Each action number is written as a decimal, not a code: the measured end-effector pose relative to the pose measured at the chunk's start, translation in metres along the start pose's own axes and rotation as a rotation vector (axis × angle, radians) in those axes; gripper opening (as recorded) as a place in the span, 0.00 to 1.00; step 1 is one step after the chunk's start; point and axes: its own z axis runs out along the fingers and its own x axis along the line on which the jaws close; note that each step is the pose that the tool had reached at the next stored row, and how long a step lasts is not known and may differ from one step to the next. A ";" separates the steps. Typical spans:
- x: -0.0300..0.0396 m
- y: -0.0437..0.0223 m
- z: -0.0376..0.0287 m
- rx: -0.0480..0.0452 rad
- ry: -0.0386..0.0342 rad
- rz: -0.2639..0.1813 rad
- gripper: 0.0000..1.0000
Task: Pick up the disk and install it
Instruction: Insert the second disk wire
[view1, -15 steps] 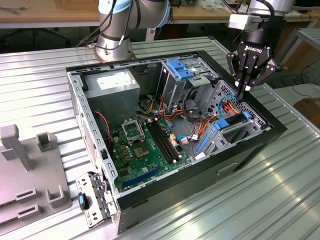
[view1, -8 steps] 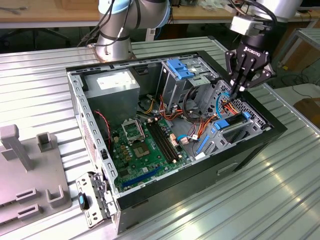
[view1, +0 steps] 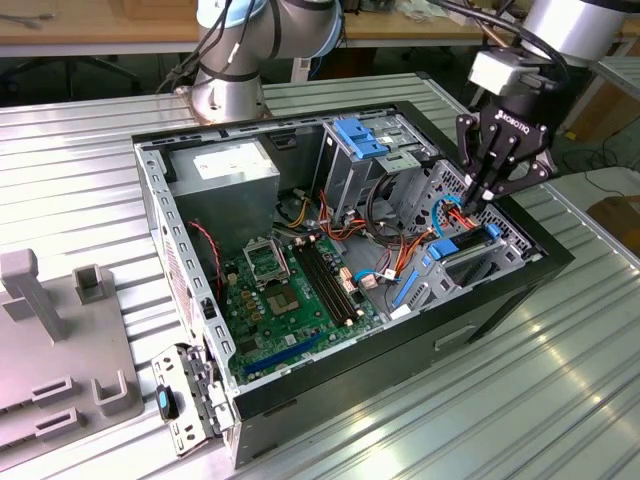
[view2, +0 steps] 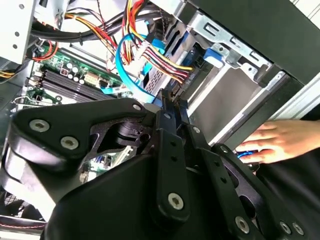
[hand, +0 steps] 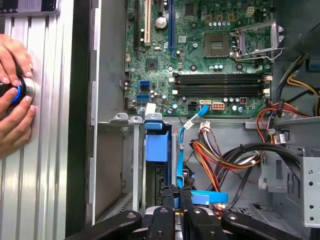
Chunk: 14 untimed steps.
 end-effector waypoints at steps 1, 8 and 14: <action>0.0023 0.0001 0.0006 0.0012 -0.0048 0.000 0.16; 0.0122 0.0103 0.0048 0.0546 -0.0258 0.005 0.16; 0.0116 0.0104 0.0094 0.0614 -0.0288 0.037 0.16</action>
